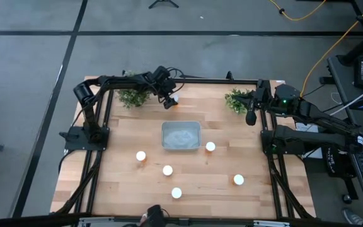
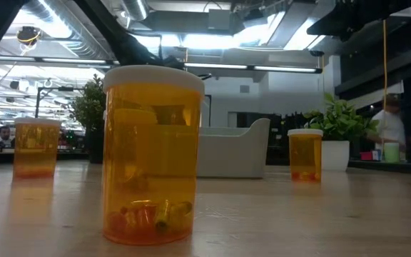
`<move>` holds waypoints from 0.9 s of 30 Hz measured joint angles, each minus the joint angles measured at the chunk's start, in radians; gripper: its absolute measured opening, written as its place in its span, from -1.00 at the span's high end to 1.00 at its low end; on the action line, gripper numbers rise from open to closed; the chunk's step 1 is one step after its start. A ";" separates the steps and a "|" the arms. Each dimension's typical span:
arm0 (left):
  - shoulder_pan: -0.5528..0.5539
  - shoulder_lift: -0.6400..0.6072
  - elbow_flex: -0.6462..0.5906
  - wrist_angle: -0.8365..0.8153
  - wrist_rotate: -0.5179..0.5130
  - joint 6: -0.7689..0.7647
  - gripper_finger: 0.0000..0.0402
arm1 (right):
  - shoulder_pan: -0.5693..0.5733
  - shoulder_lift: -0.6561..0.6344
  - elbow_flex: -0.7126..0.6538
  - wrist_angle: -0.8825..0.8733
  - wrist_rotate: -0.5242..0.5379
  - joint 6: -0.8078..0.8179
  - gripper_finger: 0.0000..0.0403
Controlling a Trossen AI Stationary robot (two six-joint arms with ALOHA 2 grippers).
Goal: Pick and place pill bottles into a basket
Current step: Put the orange pill bottle into the gray bin
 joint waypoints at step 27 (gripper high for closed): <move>0.010 0.018 0.015 -0.074 0.002 0.010 -0.70 | 0.000 0.000 0.000 0.000 0.000 -0.019 0.91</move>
